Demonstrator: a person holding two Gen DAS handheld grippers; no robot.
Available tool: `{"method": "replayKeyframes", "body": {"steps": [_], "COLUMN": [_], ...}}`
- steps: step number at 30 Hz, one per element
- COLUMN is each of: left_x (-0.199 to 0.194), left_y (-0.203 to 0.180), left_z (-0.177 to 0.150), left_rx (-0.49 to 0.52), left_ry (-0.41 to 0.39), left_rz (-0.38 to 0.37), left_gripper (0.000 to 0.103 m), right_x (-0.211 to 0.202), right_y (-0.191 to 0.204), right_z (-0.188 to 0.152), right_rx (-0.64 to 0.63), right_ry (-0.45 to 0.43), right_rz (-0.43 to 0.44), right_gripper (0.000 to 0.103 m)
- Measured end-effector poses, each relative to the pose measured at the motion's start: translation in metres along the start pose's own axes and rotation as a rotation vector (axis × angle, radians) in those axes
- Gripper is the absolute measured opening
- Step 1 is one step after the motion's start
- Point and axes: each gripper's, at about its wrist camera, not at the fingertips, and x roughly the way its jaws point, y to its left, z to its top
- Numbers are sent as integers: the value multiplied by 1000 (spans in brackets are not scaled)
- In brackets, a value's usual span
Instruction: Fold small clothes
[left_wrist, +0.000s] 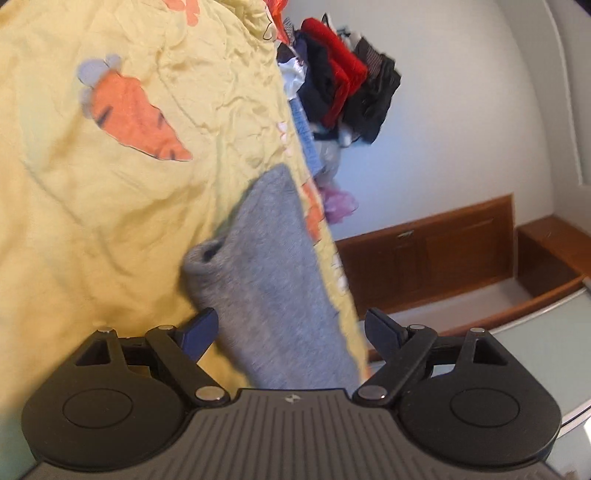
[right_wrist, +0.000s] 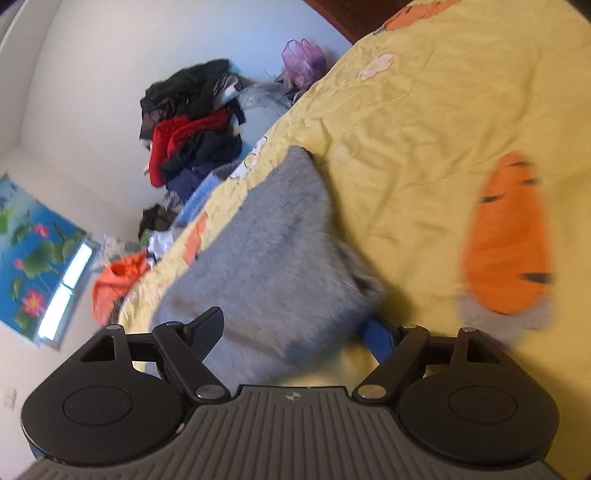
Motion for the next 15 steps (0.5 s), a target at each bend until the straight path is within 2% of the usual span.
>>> {"method": "replayKeyframes", "body": {"steps": [1, 4, 7, 10, 13, 15], "left_x": [7, 25, 35, 20, -2, -7], "left_y": [1, -6, -10, -11, -6, -5], "left_z": [1, 6, 11, 4, -7, -9], "left_rx": [-11, -23, -35, -60, -49, -24], "left_ry": [-17, -45, -47, -17, -22, -40], "left_rz": [-21, -12, 21, 36, 105, 102], "left_gripper": [87, 87, 86, 87, 86, 86], "right_x": [8, 28, 33, 24, 18, 20], "right_y": [4, 11, 14, 8, 3, 5], "right_z": [2, 8, 10, 6, 6, 6], "right_rx": [7, 34, 64, 48, 37, 27], "right_ry": [-19, -62, -41, -13, -21, -19], "right_rz": [-3, -6, -11, 6, 19, 10], "right_gripper": [82, 82, 82, 79, 79, 81]}}
